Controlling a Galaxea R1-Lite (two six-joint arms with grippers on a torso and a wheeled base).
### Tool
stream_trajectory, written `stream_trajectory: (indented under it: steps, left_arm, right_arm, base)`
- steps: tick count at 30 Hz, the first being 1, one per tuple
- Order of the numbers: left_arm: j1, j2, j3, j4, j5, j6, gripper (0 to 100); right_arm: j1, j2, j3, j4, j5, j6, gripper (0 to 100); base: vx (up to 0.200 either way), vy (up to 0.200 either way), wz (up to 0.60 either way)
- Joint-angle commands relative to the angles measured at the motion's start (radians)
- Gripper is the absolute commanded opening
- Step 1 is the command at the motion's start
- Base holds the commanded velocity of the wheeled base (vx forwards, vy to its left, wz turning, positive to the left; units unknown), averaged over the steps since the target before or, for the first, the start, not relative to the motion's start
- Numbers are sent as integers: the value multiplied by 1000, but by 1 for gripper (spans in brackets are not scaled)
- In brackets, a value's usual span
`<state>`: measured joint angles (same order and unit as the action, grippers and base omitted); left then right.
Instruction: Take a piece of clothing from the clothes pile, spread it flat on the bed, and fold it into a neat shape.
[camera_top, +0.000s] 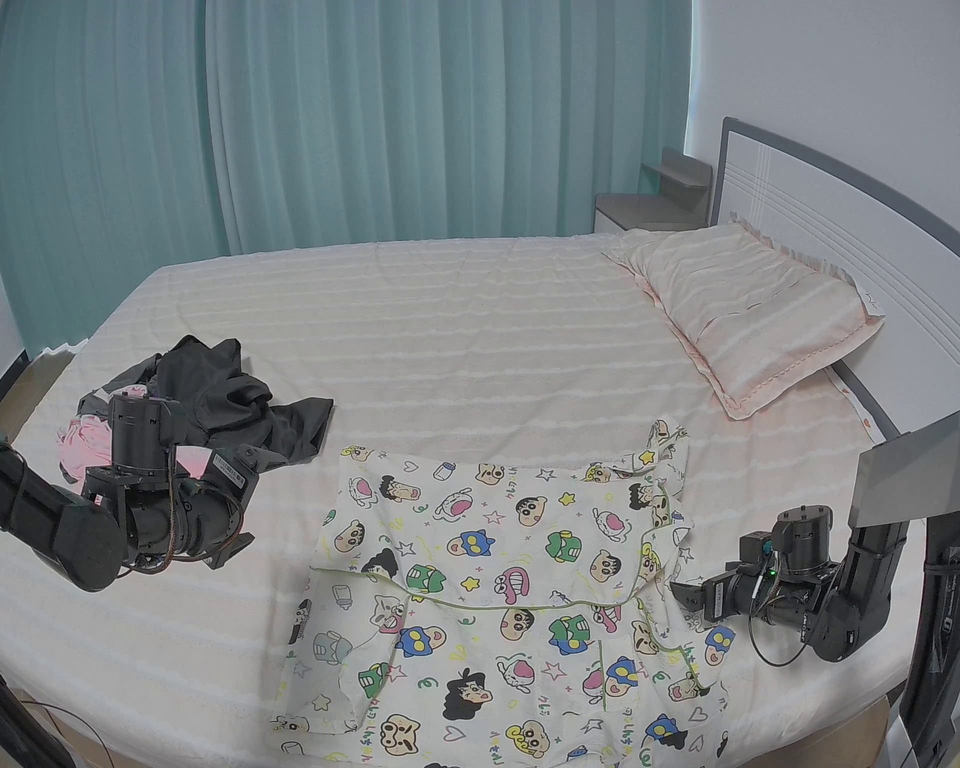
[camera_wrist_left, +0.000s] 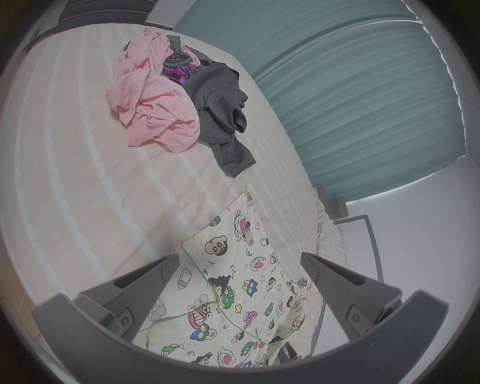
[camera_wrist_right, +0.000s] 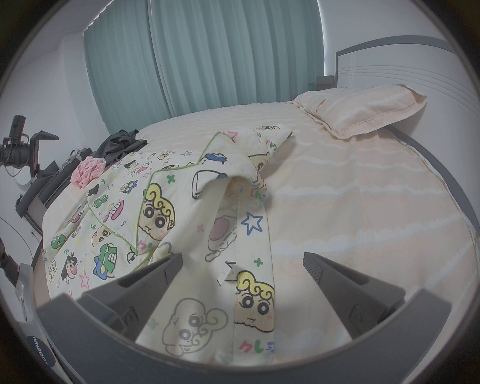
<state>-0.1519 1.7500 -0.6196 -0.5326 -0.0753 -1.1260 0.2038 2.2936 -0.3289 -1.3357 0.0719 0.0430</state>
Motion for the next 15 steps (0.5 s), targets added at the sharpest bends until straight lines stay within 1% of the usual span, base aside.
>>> stream_trajectory:
  steps: [1,8,15]
  left_arm:
    - [0,5,1,-1,0,-17,100]
    - [0,6,1,-1,-1,-23,100]
    - [0,8,1,-1,-1,-23,100]
  right_arm:
    - [-11,20,-12,-13,2,9,100]
    - [-73,13,11,-43,9,11,100]
    - [-58,30,19,-48,14,14,100]
  base:
    - [0,0,0]
    - [0,0,0]
    - [0,0,0]
